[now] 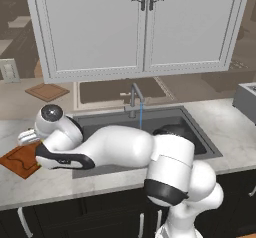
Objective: Pick the banana from the sink and place it on the cutting board to airdry. Then turn off the sink faucet.
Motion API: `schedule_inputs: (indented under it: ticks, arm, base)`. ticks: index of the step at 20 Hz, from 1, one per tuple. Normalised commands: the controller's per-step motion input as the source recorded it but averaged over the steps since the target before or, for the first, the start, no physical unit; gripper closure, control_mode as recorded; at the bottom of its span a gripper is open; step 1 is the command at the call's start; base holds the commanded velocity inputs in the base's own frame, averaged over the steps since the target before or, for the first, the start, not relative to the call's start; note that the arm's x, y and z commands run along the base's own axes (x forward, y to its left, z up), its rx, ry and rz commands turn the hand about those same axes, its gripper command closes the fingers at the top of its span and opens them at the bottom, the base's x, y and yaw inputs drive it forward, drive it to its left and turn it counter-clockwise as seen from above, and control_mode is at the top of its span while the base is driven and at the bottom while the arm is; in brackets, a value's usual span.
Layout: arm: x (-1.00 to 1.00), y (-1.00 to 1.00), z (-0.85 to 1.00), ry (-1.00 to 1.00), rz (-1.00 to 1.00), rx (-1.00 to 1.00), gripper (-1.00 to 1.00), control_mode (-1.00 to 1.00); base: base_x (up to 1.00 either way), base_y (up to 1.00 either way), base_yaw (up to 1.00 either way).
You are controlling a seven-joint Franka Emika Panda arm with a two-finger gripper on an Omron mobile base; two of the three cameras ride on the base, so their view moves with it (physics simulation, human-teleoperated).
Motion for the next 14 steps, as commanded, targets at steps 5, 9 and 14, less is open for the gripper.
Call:
schedule_inputs:
  ticks: [5,9,14]
  arm:
    - [0.11,0.12,-0.06,0.0,-0.02,0.0,1.0,-1.0]
    - [0.13,0.06,-0.07,0.0,-0.03,0.0,1.0,-1.0]
    - [0.11,0.0,-0.09,0.01,-0.05,0.0,1.0,-1.0]
  base:
    - [0.0,0.0,0.0]
    - [0.0,0.0,0.0]
    - [0.0,0.0,0.0]
